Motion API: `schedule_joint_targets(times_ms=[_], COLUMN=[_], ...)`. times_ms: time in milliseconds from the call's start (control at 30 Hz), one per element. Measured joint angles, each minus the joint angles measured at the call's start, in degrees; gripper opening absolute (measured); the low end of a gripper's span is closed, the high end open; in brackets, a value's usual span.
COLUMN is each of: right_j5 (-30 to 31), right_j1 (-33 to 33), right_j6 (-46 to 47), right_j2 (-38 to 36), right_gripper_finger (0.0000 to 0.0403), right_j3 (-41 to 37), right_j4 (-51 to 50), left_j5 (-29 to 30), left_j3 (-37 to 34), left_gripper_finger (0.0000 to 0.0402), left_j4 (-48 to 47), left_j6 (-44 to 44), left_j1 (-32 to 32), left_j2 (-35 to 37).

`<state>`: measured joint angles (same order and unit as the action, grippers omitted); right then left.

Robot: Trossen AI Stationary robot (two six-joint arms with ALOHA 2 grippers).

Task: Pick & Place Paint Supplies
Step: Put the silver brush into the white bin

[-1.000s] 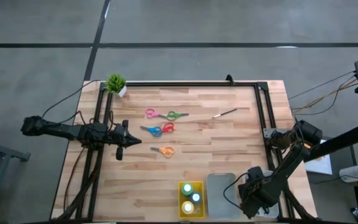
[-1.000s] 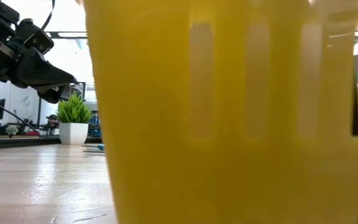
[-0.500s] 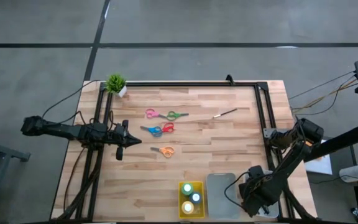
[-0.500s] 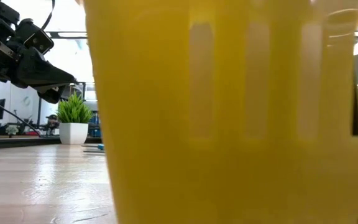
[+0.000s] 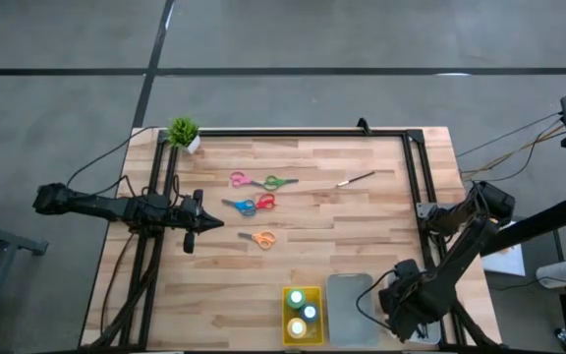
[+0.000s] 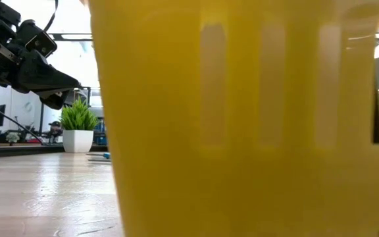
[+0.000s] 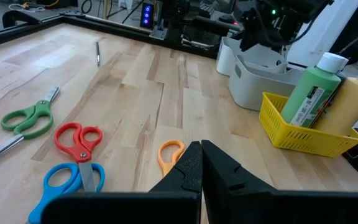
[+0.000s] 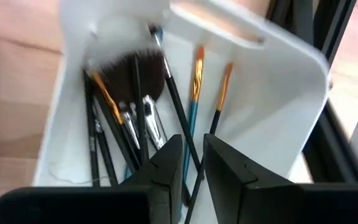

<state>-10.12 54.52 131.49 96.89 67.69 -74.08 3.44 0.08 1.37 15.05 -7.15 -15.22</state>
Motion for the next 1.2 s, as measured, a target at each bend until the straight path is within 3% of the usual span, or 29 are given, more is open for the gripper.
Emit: schedule_joint_targets(times_ms=[300,633,900,1200], right_j5=[13.6,26.2,34.9,32.4], right_j1=[-0.1,-7.2,-20.2,-41.2], right_j6=[-6.8,-26.9,-52.3,-80.7], right_j2=[-7.9,-17.4,-25.1,-31.6], right_gripper_finger=[0.0061,0.0061,0.0061,0.0061], right_j3=[1.0,-2.5,-7.8,-12.1], right_j4=[-7.6,-11.5,-8.4,4.8], left_j5=[0.0,0.0,0.0,0.0], left_j3=[0.0,0.0,0.0,0.0], left_gripper_finger=[0.0,0.0,0.0,0.0], left_j4=[0.0,0.0,0.0,0.0], left_j6=[0.0,0.0,0.0,0.0], left_j1=[0.0,0.0,0.0,0.0], left_j2=[0.0,0.0,0.0,0.0])
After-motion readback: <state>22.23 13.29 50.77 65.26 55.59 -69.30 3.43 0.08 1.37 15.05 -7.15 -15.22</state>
